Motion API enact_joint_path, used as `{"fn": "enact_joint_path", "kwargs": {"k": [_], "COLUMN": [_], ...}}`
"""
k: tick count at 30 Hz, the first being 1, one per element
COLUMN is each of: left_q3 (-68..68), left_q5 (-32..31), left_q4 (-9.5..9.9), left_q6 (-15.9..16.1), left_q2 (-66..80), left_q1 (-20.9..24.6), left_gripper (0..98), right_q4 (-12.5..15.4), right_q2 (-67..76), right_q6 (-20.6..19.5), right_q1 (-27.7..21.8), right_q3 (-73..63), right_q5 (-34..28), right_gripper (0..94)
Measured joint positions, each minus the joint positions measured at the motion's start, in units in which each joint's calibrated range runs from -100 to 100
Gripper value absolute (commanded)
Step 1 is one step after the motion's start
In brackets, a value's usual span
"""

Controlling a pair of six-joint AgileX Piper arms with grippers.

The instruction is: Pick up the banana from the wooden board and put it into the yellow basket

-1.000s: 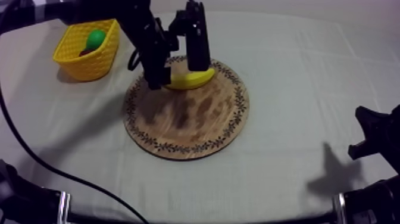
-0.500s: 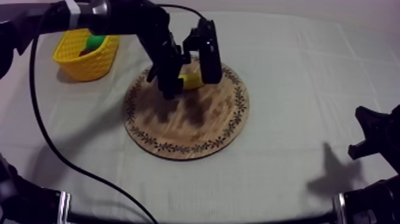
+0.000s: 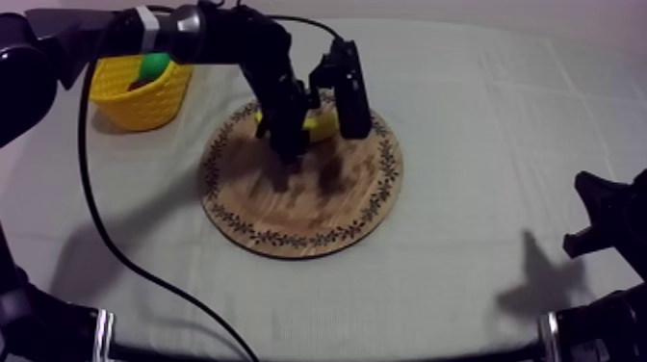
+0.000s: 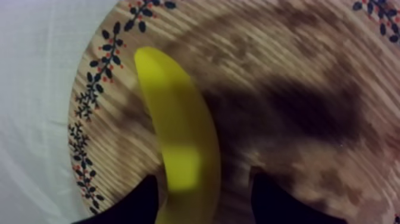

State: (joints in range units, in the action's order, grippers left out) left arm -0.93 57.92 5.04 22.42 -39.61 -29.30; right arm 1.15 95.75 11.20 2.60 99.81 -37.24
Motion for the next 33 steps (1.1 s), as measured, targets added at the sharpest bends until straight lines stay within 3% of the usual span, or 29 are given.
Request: {"fn": "enact_joint_path", "kwargs": {"k": [12, 19, 33], "left_q3": [-3.1, -4.5, -4.6], "left_q5": [0.1, 0.1, -0.4], "left_q4": [0.78, 1.22, 1.05], "left_q6": [-1.2, -2.5, -1.5], "left_q2": [-3.2, -4.0, -4.5], "left_q1": [0.0, -0.1, 0.3], "left_gripper": [54.7, 45.7, 28.3], "right_q4": [0.0, 0.0, 0.0], "right_q2": [0.0, 0.0, 0.0], "right_q6": [0.0, 0.0, 0.0], "right_q1": [0.0, 0.0, 0.0], "right_q3": [0.0, 0.0, 0.0], "right_q5": [-0.1, 0.0, 0.0], "right_gripper": [0.3, 0.3, 0.3]}}
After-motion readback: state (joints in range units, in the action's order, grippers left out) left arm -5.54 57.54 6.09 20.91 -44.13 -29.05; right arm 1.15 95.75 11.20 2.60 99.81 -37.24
